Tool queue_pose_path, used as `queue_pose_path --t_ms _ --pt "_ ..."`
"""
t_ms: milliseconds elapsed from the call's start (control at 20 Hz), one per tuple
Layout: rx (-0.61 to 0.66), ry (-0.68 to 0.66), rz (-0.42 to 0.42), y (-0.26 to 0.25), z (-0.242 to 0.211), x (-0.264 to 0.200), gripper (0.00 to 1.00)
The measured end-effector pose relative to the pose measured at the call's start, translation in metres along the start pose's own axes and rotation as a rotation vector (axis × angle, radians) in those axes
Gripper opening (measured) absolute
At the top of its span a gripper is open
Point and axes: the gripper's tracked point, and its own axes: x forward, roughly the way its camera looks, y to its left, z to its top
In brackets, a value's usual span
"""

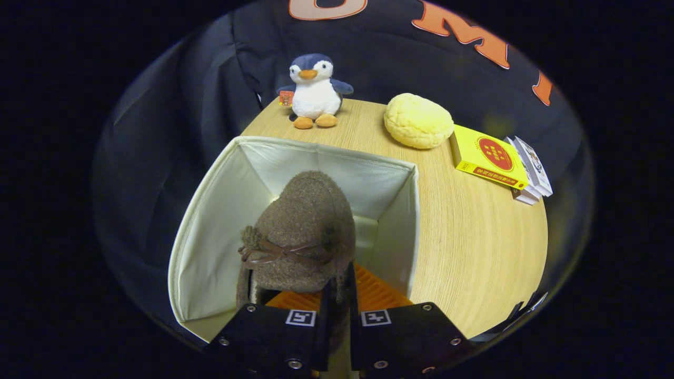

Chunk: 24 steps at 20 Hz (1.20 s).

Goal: Open the storage box then place both shoes into the box .Put the left shoe in first, then the right shoe, with the right side of both shoes facing outward in a uniform manner.

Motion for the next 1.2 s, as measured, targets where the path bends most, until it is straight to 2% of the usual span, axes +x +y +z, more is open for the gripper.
queue_pose_path --t_ms 100,200,350,450,650,850,1050,1200 --pt "0.006 -0.001 0.045 0.000 -0.003 -0.012 0.22" --pt "-0.002 0.014 0.096 -0.001 -0.009 -0.027 0.23" --pt "0.021 -0.047 0.201 0.001 0.004 -0.055 0.23" --pt "0.010 -0.120 0.230 -0.013 0.020 -0.077 0.23" --pt "-0.020 -0.325 0.228 -0.055 0.060 -0.123 0.27" --pt "0.013 -0.523 0.198 -0.106 0.089 -0.173 0.33" --pt "0.057 -0.719 0.181 -0.155 0.117 -0.228 0.41" --pt "0.088 -0.840 0.147 -0.198 0.128 -0.262 0.53"
